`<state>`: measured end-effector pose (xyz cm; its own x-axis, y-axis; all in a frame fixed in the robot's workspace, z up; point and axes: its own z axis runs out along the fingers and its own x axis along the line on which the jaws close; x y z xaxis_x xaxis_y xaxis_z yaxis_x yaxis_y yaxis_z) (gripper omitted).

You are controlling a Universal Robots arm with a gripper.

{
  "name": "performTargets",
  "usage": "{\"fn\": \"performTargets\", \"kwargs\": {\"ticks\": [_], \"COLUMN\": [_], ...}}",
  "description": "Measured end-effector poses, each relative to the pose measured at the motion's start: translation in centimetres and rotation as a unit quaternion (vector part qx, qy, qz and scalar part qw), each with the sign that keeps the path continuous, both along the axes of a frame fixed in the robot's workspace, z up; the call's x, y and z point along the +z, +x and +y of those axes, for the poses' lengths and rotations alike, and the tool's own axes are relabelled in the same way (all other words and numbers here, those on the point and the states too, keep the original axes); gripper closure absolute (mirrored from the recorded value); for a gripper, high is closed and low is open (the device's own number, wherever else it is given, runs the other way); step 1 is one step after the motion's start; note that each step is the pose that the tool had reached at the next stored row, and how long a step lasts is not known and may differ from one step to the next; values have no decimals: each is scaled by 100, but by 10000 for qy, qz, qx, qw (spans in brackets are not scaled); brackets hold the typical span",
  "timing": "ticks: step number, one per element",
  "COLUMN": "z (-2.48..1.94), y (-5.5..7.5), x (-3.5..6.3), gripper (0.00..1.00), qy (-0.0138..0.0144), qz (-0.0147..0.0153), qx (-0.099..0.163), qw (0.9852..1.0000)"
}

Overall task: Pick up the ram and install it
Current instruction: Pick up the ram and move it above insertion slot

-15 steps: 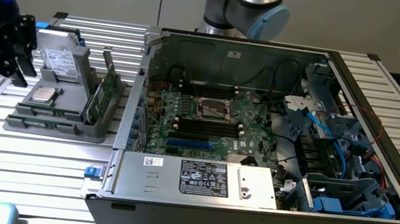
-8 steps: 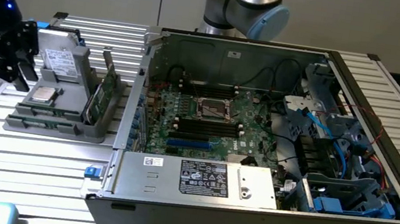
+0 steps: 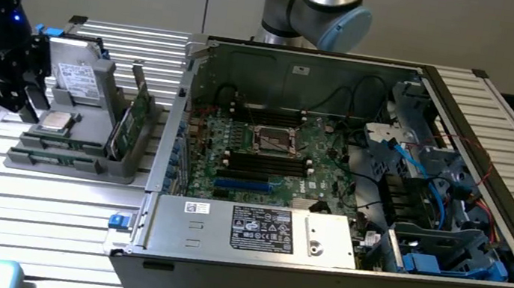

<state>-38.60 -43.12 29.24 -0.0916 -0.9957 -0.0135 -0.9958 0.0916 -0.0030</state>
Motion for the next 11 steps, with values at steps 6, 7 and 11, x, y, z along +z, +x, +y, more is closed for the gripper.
{"fn": "performTargets", "kwargs": {"ticks": [6, 7, 11], "z": [53, 58, 61], "y": [4, 4, 5], "x": [-110, -128, -199], "gripper": [64, 64, 64], "qy": [0, 0, 0], "qz": [0, 0, -5], "qx": [0, -1, 2], "qw": [10000, 10000, 10000]}}
